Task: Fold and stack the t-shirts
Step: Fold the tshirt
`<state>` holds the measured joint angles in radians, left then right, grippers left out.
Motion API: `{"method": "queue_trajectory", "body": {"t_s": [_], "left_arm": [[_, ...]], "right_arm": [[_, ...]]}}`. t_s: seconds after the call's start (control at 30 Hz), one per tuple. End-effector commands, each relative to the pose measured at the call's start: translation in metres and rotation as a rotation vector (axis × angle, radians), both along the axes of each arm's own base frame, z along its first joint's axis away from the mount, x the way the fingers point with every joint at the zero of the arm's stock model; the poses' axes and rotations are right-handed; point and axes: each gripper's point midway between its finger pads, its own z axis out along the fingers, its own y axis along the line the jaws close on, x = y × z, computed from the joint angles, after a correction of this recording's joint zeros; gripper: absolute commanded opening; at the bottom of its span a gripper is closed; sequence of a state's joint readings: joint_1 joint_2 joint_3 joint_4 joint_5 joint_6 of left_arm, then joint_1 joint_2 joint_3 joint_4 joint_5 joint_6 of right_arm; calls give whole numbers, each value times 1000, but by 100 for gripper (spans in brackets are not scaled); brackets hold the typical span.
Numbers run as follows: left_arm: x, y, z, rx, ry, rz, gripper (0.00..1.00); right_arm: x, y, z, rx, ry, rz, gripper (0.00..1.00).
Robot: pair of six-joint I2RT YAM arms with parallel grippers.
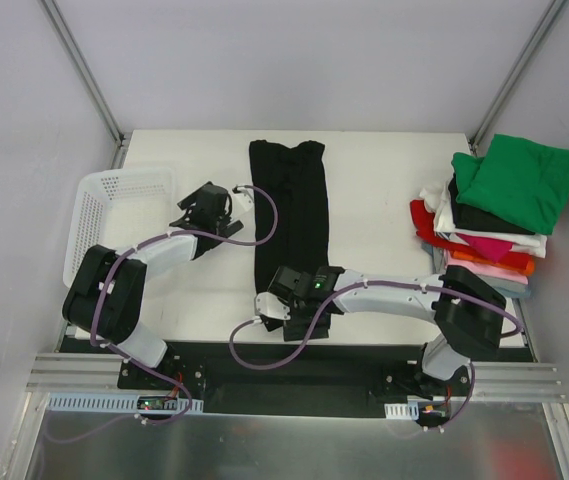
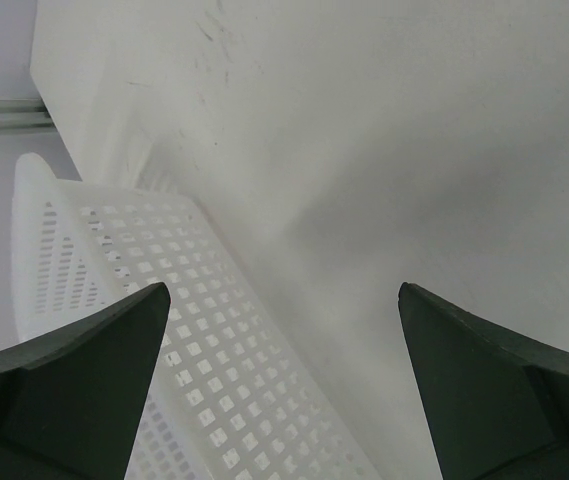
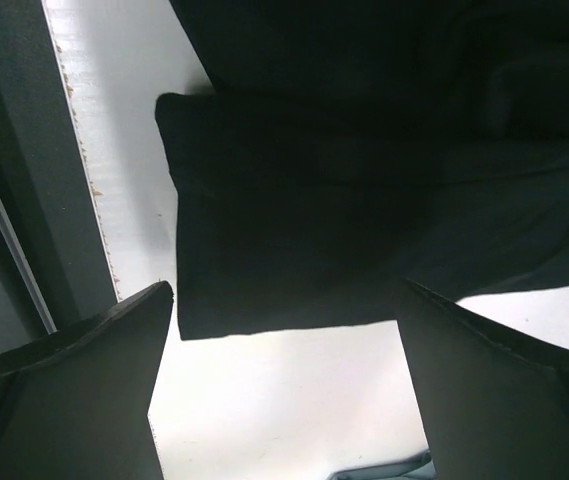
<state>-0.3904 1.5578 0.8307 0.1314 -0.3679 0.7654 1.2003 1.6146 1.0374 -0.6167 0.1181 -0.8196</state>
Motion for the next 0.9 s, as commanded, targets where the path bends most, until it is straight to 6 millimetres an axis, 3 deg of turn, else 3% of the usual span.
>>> {"method": "queue_trajectory", "body": {"t_s": [0.0,0.87], "left_arm": [[15,-5,22,-46,-74,14,99],[16,-2,5,-58,-38,-9,99]], "right_arm": [[-5,9,-5,11,30,9,96],[19,13,-31,-48,95,42,96]]}}
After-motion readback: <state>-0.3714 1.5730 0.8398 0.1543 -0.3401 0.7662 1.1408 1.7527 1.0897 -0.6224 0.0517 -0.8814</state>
